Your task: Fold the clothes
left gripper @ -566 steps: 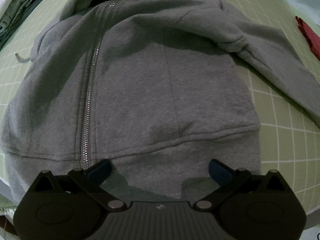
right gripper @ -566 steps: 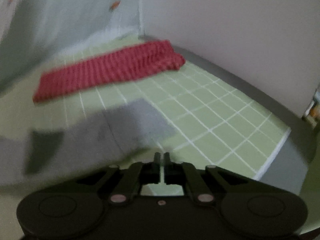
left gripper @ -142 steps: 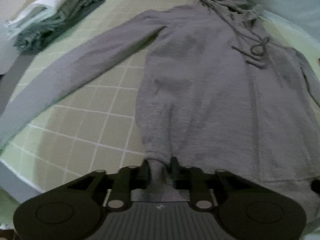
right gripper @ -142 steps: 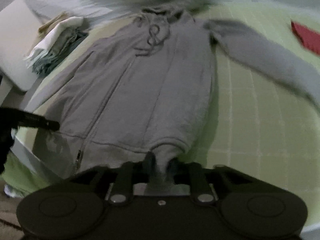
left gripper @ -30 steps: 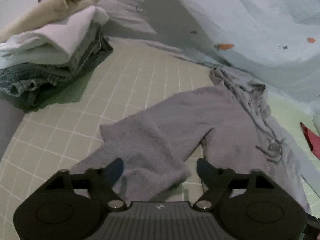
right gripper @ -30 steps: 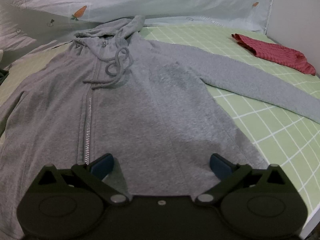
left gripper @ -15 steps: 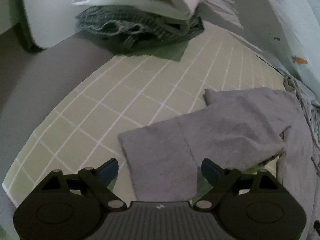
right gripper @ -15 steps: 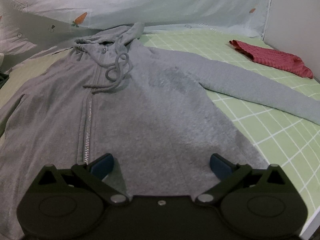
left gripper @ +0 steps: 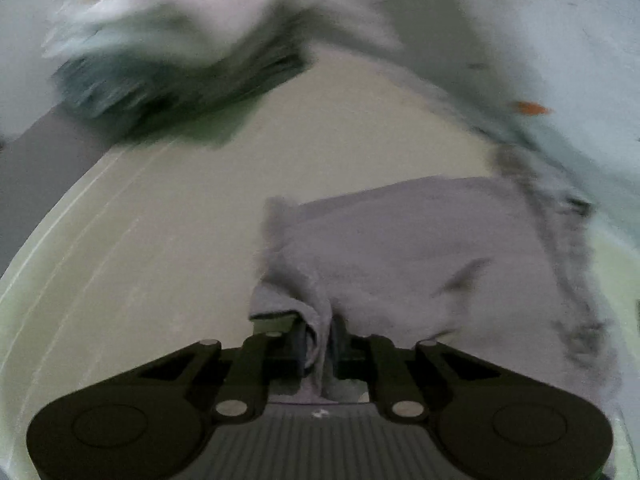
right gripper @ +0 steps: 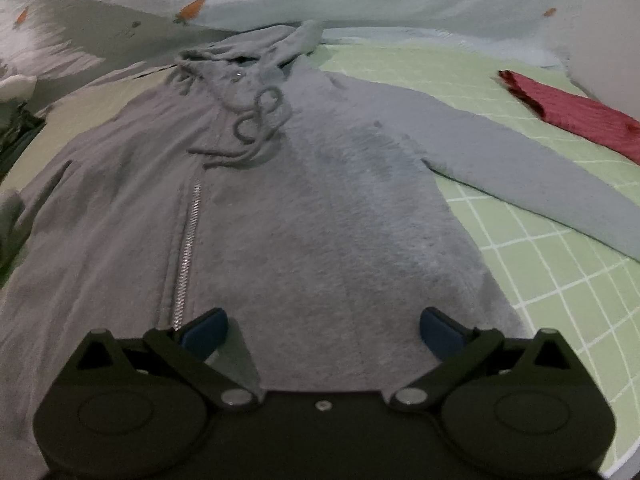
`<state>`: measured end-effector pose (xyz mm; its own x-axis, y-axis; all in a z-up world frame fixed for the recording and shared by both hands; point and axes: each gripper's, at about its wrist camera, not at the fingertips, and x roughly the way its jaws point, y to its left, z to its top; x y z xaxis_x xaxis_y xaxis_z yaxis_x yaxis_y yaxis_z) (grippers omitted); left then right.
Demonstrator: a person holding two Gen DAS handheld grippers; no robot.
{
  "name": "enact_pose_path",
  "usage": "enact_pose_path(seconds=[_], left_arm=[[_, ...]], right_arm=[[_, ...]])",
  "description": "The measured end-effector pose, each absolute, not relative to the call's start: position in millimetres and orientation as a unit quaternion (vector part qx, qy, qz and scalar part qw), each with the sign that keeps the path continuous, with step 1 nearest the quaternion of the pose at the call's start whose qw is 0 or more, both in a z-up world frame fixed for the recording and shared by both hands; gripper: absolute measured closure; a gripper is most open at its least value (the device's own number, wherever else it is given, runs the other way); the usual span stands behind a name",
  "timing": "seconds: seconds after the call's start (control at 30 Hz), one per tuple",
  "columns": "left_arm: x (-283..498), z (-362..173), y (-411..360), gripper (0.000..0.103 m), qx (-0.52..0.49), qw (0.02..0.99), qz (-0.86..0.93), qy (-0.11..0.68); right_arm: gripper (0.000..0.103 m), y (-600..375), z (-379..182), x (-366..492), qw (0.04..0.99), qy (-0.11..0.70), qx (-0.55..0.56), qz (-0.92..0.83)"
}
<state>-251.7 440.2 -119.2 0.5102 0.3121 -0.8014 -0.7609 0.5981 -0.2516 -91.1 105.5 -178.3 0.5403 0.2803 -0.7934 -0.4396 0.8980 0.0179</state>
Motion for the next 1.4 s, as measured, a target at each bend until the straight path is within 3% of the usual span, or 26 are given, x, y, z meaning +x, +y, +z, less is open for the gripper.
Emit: enact_pose_path(seconds=[0.2, 0.23, 0.3, 0.33, 0.37, 0.53, 0.7, 0.8, 0.87, 0.97, 1.0, 1.2, 1.27, 1.33, 1.4], left_arm=[[-176, -52, 363, 0.090, -0.253, 0.895, 0.188, 0.317], [-166, -47, 349, 0.086, -0.239, 0.902, 0.172, 0.316], [-147, -37, 321, 0.067, -0.211, 0.915, 0.140, 0.313], [-138, -34, 308, 0.044, -0.197, 0.920, 0.128, 0.313], [-134, -35, 300, 0.027, -0.189, 0.918, 0.132, 0.322], [-140, -54, 289, 0.012, -0.174, 0.892, 0.195, 0.368], [-163, -83, 300, 0.012, -0.198, 0.843, 0.279, 0.416], [-178, -96, 307, 0.012, -0.203, 0.816, 0.314, 0.441], [-189, -101, 310, 0.012, -0.210, 0.803, 0.332, 0.448], [-200, -106, 314, 0.012, -0.226, 0.791, 0.340, 0.456], [-202, -106, 312, 0.012, -0.230, 0.794, 0.334, 0.453], [-212, -126, 295, 0.012, -0.202, 0.791, 0.331, 0.474], [-223, -131, 287, 0.012, -0.214, 0.785, 0.334, 0.477], [-232, -138, 282, 0.011, -0.226, 0.778, 0.332, 0.484], [-236, -145, 278, 0.011, -0.231, 0.767, 0.333, 0.497]], right_arm=[[0.000, 80, -167, -80, 0.862, 0.446, -0.049, 0.236], [0.000, 75, -164, -78, 0.863, 0.444, -0.041, 0.237], [0.000, 65, -157, -71, 0.867, 0.437, -0.035, 0.236], [0.000, 61, -154, -67, 0.870, 0.433, -0.036, 0.235], [0.000, 56, -150, -63, 0.872, 0.429, -0.037, 0.234], [0.000, 47, -134, -46, 0.872, 0.424, -0.054, 0.239], [0.001, 55, -128, -31, 0.865, 0.417, -0.042, 0.276], [0.010, 65, -126, -20, 0.854, 0.420, -0.026, 0.305], [0.021, 82, -127, -13, 0.842, 0.423, -0.031, 0.334], [0.054, 108, -131, -5, 0.815, 0.444, -0.041, 0.369], [0.056, 115, -133, -2, 0.806, 0.455, -0.043, 0.376], [0.055, 141, -160, -12, 0.794, 0.472, -0.098, 0.371], [0.044, 144, -161, -23, 0.805, 0.452, -0.124, 0.364], [0.042, 150, -165, -31, 0.806, 0.441, -0.144, 0.369], [0.050, 147, -166, -34, 0.807, 0.430, -0.141, 0.379]])
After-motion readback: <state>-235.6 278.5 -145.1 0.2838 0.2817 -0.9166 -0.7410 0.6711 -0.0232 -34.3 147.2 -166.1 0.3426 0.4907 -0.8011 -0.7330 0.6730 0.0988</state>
